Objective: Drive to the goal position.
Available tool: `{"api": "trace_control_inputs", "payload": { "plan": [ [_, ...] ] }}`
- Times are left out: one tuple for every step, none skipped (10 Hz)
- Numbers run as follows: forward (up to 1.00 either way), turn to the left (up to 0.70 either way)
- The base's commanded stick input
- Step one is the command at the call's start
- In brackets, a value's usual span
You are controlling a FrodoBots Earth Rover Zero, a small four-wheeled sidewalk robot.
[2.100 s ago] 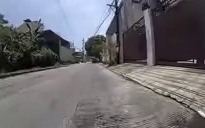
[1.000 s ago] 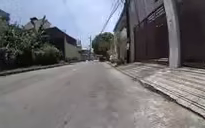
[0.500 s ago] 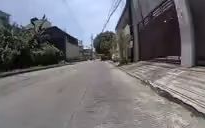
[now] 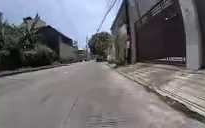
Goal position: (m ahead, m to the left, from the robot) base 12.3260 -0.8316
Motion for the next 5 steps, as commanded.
{"api": "trace_control_inputs", "payload": {
  "plan": [
    [1.00,0.00],
    [1.00,0.00],
    [1.00,0.00],
    [1.00,0.00],
    [1.00,0.00]
  ]
}}
